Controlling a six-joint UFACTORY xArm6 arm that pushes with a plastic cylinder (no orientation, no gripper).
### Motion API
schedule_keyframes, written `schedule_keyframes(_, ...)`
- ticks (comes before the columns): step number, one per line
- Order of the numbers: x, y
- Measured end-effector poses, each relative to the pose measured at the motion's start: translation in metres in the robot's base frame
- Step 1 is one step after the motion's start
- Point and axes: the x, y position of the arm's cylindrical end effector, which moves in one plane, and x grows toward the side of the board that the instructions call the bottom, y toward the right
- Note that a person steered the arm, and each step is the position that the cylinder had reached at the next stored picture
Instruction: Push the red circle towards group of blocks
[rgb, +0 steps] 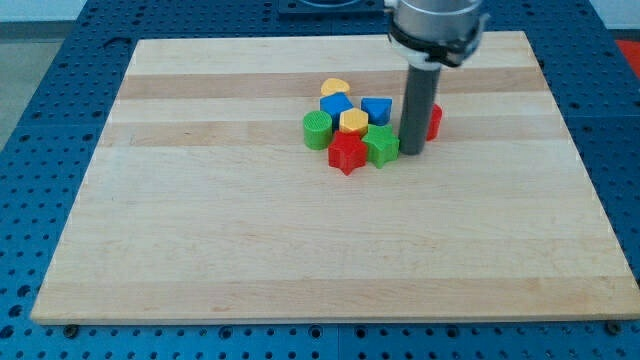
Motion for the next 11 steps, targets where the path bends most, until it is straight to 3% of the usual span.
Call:
schedule_keyframes(1,0.052,0.018)
schedule_keyframes(2,0.065,0.064)
schedule_keyframes(3,-0.020,0.102)
schedule_keyframes(5,-0.073,0.072)
schedule_keyframes(7,-0.073,0.025)
schedule_keyframes(9,-0.072,0.021)
schedule_keyframes(11,-0.062,0.056)
